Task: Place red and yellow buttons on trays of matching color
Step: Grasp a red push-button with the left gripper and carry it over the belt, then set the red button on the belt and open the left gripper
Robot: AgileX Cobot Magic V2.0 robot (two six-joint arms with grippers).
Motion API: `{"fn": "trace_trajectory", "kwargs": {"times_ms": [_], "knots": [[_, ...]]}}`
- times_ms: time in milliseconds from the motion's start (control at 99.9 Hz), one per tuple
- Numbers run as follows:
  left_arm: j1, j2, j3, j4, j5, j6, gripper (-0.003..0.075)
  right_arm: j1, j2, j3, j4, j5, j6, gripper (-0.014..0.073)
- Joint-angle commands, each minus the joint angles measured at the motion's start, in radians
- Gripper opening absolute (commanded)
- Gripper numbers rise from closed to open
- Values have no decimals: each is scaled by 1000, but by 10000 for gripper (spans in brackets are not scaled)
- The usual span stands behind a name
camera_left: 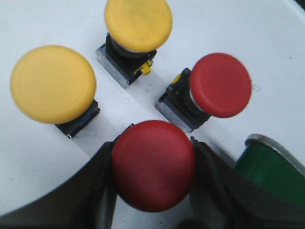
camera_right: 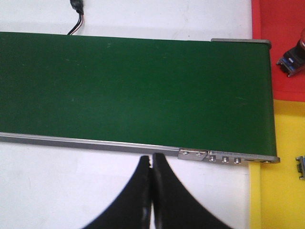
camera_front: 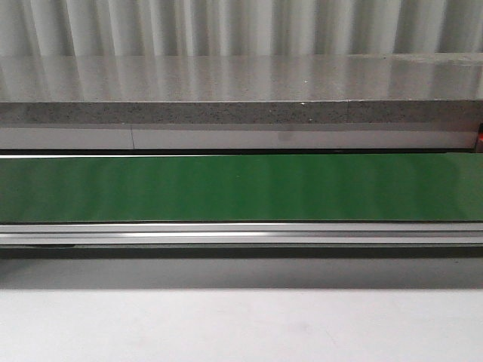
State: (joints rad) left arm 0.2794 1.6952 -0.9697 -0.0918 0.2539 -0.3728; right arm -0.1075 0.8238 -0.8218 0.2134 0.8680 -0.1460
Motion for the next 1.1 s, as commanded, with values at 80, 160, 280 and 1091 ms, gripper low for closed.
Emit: {"fn": "trace_trajectory", "kwargs": {"times_ms": [80,160,280,1091], "knots": [[4,-143,-28,-9,-15,-2,-20,3,-7,-23,4,-46,-10,-67],[4,-209,-28,-9,14,20,-20,3,-7,-23,4,-46,-10,-67],[-5,-304,-28,-9,96,76,-20,3,-7,-23,4,-46,-10,-67],[-226,-270,-27,-9,289,294,-20,3,-7,-23,4,-46,-10,-67]]}}
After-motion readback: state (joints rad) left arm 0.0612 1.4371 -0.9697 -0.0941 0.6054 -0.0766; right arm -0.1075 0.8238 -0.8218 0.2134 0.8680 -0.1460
